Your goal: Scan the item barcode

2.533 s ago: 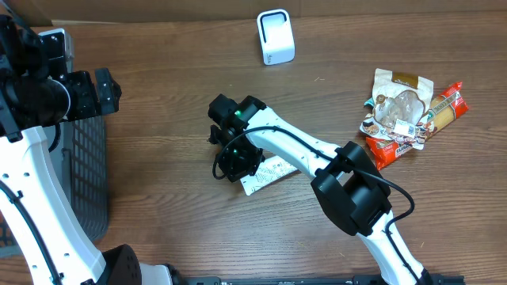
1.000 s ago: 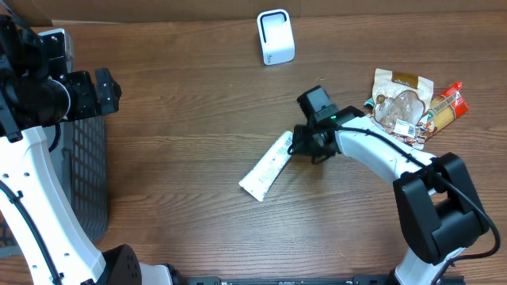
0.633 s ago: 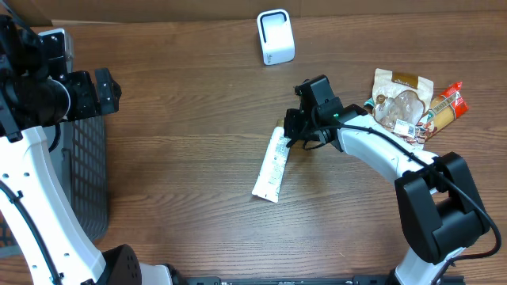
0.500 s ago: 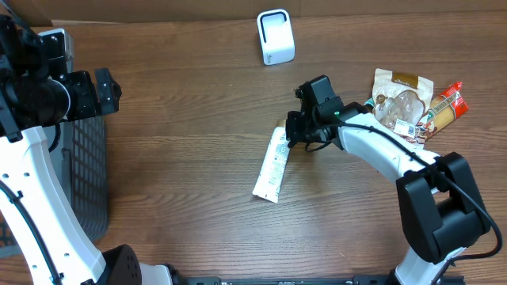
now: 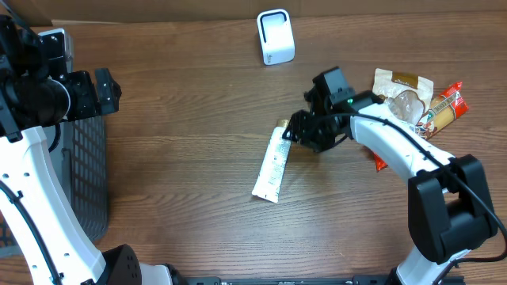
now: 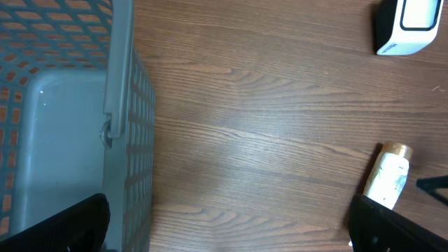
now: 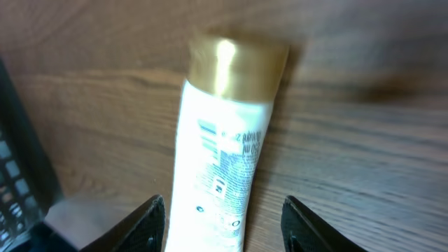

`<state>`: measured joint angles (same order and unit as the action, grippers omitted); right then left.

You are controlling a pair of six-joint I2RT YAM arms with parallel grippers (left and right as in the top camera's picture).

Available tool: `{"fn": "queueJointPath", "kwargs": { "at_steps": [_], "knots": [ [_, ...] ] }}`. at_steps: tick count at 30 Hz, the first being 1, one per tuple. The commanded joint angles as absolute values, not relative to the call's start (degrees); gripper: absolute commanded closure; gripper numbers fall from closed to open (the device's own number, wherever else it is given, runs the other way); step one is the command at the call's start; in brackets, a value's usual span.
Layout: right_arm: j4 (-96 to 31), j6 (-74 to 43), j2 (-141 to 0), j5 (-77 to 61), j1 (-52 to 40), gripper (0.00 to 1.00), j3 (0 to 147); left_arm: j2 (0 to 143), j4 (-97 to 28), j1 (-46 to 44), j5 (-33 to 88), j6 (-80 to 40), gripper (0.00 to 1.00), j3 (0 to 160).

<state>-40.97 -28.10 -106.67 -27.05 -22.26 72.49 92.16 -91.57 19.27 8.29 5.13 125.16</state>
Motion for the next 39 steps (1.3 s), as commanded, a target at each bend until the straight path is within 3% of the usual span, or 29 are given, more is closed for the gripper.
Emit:
{"fn": "queueJointPath", "kwargs": {
  "at_steps": [1, 6, 15, 17, 21, 24, 30, 39],
  "knots": [
    [-37.7, -28.0, -105.8, -34.4, -22.9, 0.46, 67.2, 92.0, -91.5, 19.5, 8.4, 6.4, 0.01, 125.3],
    [-29.2, -29.4, -105.8, -36.2, -24.1, 0.5, 60.6, 92.0, -91.5, 19.5, 8.4, 6.4, 0.0, 125.3],
    [-12.3, -42.3, -105.8, -33.0, -27.1, 0.6, 52.2, 92.0, -91.5, 19.5, 8.4, 6.4, 0.0, 125.3],
    [-11.1, -43.6, -105.8, -31.8, -27.6, 0.66, 51.7, 92.0, -91.5, 19.5, 8.4, 6.4, 0.01, 125.3],
    [-10.3, -43.5, -105.8, -30.9, -28.0, 0.9, 51.8, 92.0, -91.5, 19.5, 8.4, 6.4, 0.01, 125.3],
    [-9.5, -42.3, -105.7, -31.7, -28.0, 0.94, 52.0, 92.0, -91.5, 19.5, 8.4, 6.4, 0.0, 125.3],
    [-17.3, -32.3, -104.2, -33.1, -27.9, 0.96, 57.5, 92.0, -91.5, 19.5, 8.4, 6.4, 0.0, 125.3],
    [-42.8, -13.2, -104.0, -27.4, -29.4, 0.96, 79.2, 92.0, -91.5, 19.5, 8.4, 6.4, 0.0, 125.3]
  ]
}}
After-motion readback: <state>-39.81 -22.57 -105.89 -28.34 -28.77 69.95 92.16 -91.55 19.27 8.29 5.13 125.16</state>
